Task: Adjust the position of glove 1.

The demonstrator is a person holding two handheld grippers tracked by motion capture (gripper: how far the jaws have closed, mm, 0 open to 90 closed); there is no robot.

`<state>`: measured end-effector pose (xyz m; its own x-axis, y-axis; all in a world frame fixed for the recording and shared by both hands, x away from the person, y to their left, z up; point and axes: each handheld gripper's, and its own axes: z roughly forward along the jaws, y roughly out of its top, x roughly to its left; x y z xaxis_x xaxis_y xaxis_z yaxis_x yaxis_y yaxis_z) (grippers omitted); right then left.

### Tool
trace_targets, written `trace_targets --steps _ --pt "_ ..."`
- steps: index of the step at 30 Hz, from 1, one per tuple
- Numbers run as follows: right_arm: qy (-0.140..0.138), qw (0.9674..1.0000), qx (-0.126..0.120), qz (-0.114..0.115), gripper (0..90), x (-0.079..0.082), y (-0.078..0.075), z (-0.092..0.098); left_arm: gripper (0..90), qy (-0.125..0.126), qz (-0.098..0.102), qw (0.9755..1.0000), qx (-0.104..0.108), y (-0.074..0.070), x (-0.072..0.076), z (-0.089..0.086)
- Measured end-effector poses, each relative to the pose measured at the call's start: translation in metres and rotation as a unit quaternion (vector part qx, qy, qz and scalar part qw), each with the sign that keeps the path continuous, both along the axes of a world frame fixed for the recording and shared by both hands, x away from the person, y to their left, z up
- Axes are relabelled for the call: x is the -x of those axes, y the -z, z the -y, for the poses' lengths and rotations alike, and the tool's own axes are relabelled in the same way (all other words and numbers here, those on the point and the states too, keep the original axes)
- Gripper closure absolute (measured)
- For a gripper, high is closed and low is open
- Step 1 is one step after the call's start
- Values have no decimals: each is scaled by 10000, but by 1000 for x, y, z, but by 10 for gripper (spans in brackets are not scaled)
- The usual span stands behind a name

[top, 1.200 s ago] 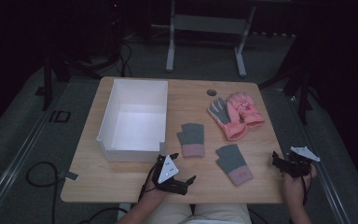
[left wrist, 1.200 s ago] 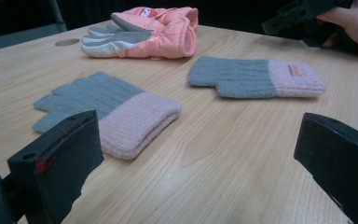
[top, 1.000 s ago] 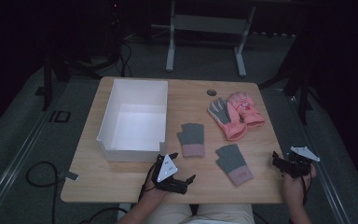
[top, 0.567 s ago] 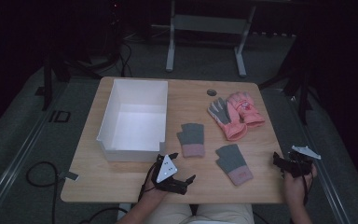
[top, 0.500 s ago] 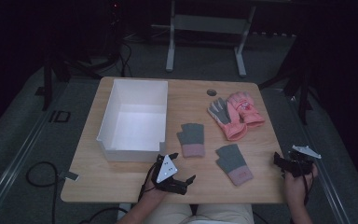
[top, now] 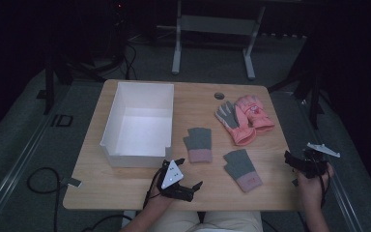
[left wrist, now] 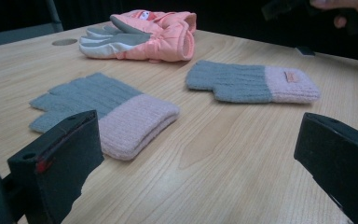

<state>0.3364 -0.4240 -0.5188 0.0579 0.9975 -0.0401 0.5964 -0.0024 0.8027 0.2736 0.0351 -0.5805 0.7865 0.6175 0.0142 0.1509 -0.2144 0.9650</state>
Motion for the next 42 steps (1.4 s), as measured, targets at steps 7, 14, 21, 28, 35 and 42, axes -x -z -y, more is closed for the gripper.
trace_targets --steps 7,14,21,28,35,42 --pt "-322 9989 58 336 110 1 -31 -22 6 -21 -14 10000 38 0 0 -1" --pt "-457 9976 -34 526 132 -5 -55 -47 6 -11 -9 10000 49 0 0 -1" --pt "-733 9956 135 561 151 -17 -63 -79 5 -8 -12 10000 46 0 0 -1" --pt "-909 9940 57 600 163 -25 -62 -106 5 22 -48 10000 55 0 -1 -1" --pt "-1275 9909 154 396 176 -34 -56 -145 5 23 -9 10000 29 0 0 0" --pt "-1505 9875 51 469 197 -36 -53 -183 5 75 -23 10000 61 0 0 -1"
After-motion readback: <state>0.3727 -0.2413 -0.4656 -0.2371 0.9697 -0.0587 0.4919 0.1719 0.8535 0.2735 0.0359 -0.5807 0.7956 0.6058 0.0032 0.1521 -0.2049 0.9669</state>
